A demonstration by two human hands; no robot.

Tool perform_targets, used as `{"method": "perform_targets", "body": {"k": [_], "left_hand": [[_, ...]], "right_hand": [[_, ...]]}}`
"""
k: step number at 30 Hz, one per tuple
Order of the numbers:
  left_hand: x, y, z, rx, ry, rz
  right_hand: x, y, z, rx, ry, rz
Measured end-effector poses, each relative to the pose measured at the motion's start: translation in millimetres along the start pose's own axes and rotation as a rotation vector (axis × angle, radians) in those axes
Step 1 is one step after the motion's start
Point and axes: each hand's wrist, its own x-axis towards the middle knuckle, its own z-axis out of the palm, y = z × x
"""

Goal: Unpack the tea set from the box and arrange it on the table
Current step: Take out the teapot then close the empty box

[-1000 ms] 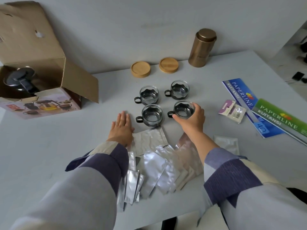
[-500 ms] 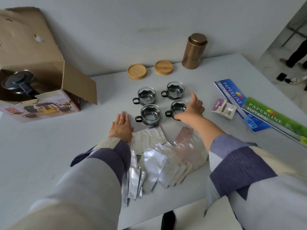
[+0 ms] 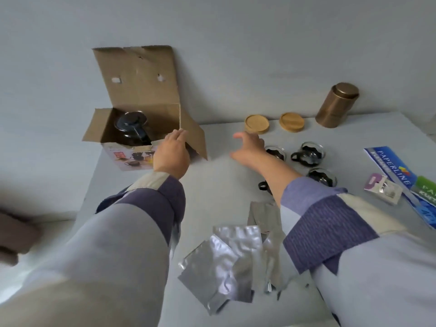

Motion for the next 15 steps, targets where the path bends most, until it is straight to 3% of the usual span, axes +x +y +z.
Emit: {"method": "perform_targets", "body": {"k": [5, 9, 15], "left_hand": [[9.2, -72.1, -30.5, -0.019, 0.117, -0.147], [18.2, -119.5, -43.5, -0.018, 0.098, -0.233], [37.2, -151.6, -36.7, -0.01, 0.02, -0.311]], "right_hand": [[12.8, -79.9, 42.8, 0.069, 0.003, -0.183], [29.6, -132.4, 77.0, 0.055, 0.062, -0.311], [61.2, -187.5, 114.1, -0.041, -0.145, -0.224]]}}
